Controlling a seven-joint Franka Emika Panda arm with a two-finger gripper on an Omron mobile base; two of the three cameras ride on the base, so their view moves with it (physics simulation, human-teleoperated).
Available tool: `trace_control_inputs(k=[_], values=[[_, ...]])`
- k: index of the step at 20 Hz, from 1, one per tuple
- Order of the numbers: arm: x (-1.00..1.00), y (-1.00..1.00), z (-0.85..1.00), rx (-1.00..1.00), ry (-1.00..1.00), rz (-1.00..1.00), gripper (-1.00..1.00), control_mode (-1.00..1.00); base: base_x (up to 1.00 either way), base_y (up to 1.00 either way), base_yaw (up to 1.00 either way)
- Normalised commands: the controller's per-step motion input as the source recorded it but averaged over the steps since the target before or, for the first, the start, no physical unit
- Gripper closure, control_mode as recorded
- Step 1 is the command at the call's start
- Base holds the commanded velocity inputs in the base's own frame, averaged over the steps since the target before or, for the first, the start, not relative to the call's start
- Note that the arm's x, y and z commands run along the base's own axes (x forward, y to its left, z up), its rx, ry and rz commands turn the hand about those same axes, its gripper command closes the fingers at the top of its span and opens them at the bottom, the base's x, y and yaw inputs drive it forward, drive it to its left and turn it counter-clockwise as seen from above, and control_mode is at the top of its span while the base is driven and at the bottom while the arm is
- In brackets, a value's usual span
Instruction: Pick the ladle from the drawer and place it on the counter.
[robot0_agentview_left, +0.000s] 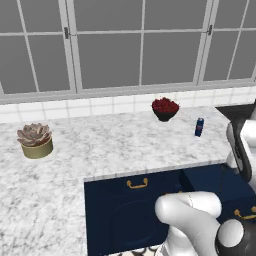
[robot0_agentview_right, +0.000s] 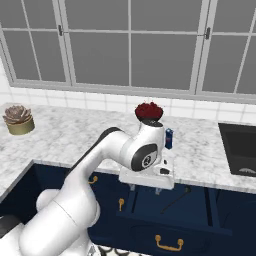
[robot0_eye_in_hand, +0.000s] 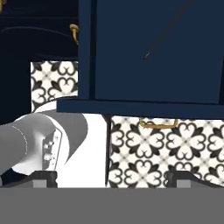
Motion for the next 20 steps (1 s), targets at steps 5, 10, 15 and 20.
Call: trace_control_inputs(k=[5, 10, 15, 20], values=[[0.02, -1.00, -0.40, 0.03, 0.00, 0.08, -1.00, -1.00, 0.00, 0.00, 0.00], [0.30, -0.82, -0.44, 0.00, -0.02, 0.03, -1.00, -1.00, 0.00, 0.00, 0.00], [0.62, -0.45, -0.43, 0.06, -0.04, 0.01, -1.00, -1.00, 0.00, 0.00, 0.00], [0.66, -0.16, -0.68, 0.13, -0.09, 0.05, -1.00, -1.00, 0.00, 0.00, 0.00]])
